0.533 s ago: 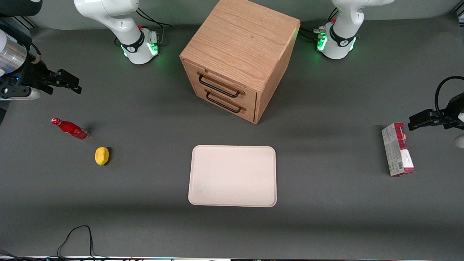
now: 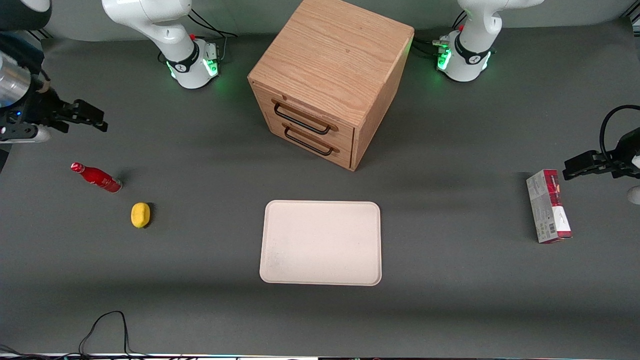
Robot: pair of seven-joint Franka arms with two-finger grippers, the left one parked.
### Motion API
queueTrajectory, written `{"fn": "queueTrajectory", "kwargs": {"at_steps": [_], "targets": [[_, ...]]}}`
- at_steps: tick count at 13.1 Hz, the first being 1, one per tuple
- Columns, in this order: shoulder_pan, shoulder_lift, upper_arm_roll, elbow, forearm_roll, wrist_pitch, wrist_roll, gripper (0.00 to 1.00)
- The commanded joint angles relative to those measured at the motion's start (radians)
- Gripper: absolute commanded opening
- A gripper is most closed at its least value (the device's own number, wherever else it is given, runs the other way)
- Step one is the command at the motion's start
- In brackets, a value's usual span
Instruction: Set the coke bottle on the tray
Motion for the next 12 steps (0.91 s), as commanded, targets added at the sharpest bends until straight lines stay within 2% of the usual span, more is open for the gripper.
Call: {"fn": "queueTrajectory", "kwargs": {"at_steps": [1, 3, 6, 9, 12], "targets": [[-0.003, 0.031, -0.112, -0.016, -0.053, 0.054, -0.173, 1.0], [-0.003, 0.057, -0.23, -0.091, -0.056, 0.18, -0.313, 1.0], [-0.001, 0.074, -0.322, -0.215, -0.056, 0.351, -0.416, 1.0], [-0.003, 0.086, -0.39, -0.38, -0.055, 0.595, -0.48, 1.0], [-0.004, 0.152, -0.407, -0.412, -0.041, 0.694, -0.513, 1.0]]}}
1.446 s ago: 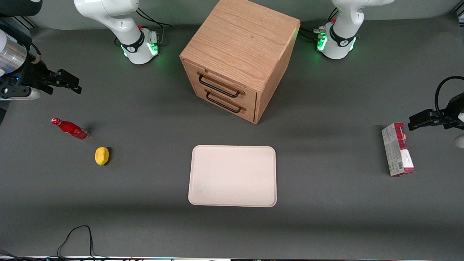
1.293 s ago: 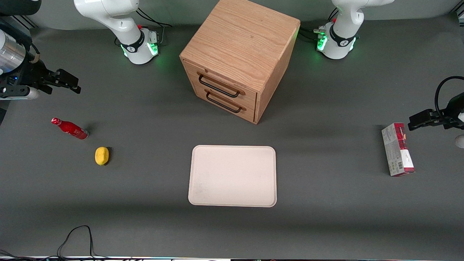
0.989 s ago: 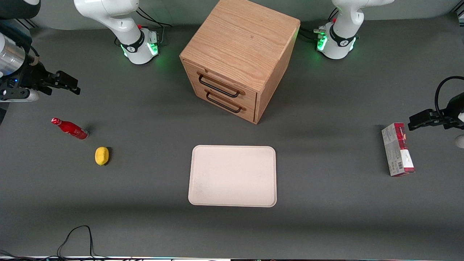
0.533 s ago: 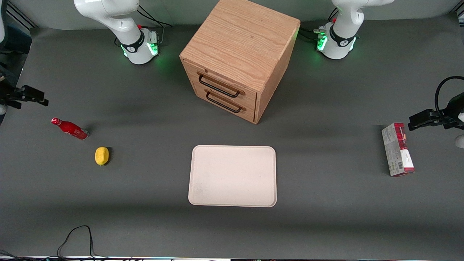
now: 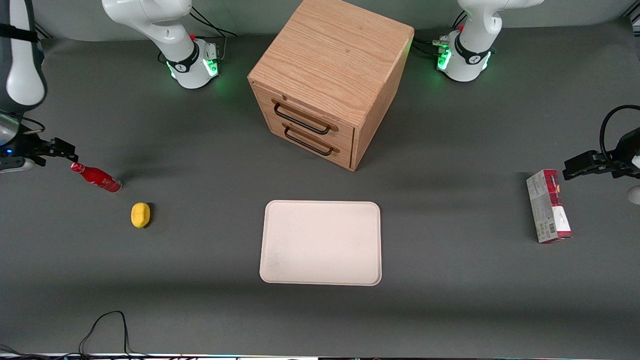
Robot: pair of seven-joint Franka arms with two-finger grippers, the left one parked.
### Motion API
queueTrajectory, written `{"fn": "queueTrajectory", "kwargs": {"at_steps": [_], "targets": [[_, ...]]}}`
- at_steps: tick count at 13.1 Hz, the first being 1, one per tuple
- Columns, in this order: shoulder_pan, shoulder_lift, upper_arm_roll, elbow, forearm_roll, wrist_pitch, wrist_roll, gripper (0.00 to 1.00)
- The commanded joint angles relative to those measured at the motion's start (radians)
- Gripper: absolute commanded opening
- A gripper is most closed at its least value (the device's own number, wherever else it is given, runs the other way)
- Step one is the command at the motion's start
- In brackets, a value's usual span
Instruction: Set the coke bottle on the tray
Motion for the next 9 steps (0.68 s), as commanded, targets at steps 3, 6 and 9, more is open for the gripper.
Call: {"fn": "queueTrajectory", "kwargs": {"at_steps": [3, 6, 9], "targets": [[0.007, 0.096, -0.013, -0.032, 0.091, 0.129, -0.084, 1.0], [0.007, 0.151, -0.017, -0.032, 0.165, 0.161, -0.142, 1.0], [0.007, 0.16, -0.019, -0.041, 0.175, 0.163, -0.144, 0.92]]}}
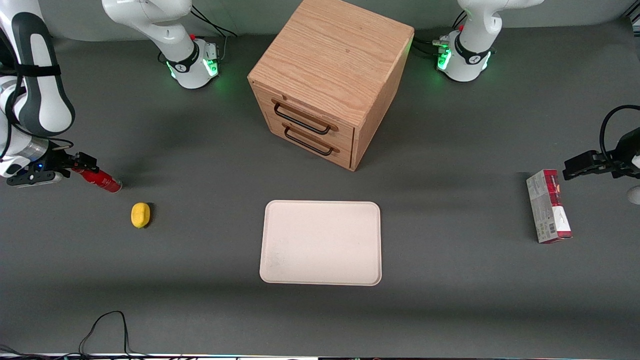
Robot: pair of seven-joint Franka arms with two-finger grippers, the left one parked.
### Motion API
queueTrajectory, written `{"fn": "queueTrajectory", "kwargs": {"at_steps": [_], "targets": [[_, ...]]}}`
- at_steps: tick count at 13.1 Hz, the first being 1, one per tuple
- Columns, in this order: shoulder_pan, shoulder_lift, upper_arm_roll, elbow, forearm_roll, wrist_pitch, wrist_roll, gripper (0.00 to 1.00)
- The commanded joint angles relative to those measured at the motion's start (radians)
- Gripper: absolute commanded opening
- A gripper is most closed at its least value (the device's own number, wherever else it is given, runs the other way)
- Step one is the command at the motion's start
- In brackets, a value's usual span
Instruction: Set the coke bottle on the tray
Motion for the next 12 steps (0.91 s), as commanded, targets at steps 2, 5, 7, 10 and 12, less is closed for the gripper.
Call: {"fn": "queueTrajectory", "kwargs": {"at_steps": [2, 5, 7, 10, 12], "targets": [[0.006, -0.002, -0.011, -0.01, 0.03, 0.007, -0.04, 0.63], [0.006, -0.003, -0.011, -0.01, 0.03, -0.004, -0.038, 0.28], [0.008, -0.008, -0.011, -0.007, 0.03, -0.019, -0.037, 0.14], [0.014, -0.02, 0.004, 0.053, 0.03, -0.085, -0.011, 0.06], [0.014, -0.014, 0.048, 0.206, 0.029, -0.267, 0.037, 0.05]]}}
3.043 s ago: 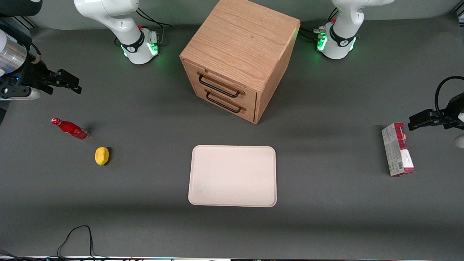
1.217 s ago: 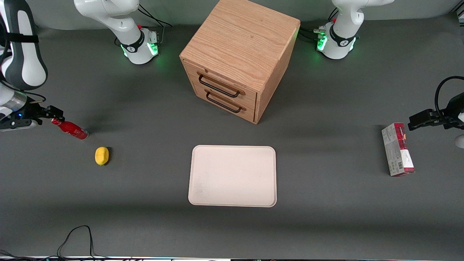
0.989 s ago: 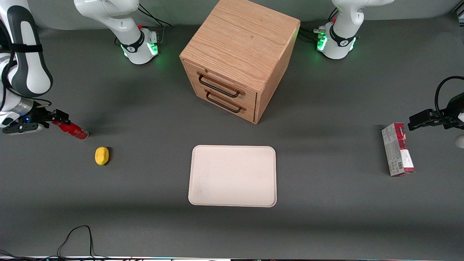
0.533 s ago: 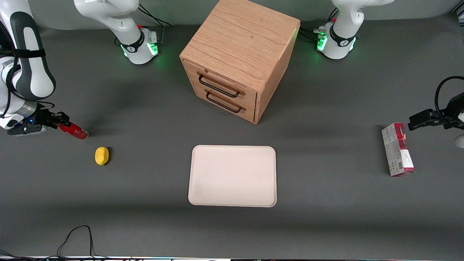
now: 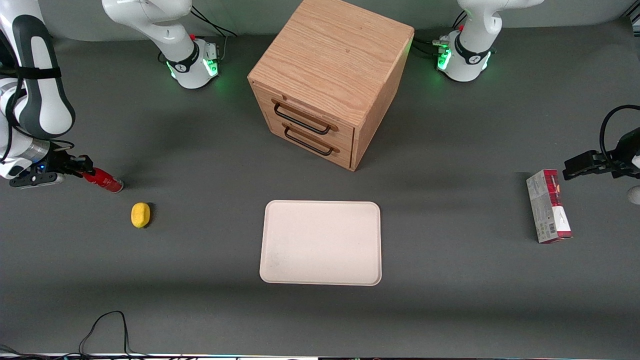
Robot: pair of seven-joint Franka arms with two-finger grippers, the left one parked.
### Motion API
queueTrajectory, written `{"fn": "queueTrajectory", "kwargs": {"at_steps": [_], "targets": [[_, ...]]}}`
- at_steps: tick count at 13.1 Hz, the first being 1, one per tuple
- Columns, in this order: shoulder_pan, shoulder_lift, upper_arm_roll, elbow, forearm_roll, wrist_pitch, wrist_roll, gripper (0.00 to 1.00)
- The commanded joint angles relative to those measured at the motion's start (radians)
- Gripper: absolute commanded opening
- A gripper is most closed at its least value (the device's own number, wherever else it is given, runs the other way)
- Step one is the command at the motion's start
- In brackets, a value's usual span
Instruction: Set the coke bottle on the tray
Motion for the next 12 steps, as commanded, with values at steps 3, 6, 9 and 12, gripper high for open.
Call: {"fn": "queueTrajectory", "kwargs": {"at_steps": [3, 6, 9, 12], "targets": [[0.008, 0.005, 0.121, 0.395, 0.007, -0.379, 0.103, 0.06], [0.007, 0.078, 0.227, 0.711, 0.007, -0.697, 0.297, 0.06], [0.007, 0.134, 0.378, 0.952, 0.005, -0.881, 0.506, 0.06], [0.007, 0.219, 0.582, 1.161, -0.05, -0.955, 0.645, 0.06]]}}
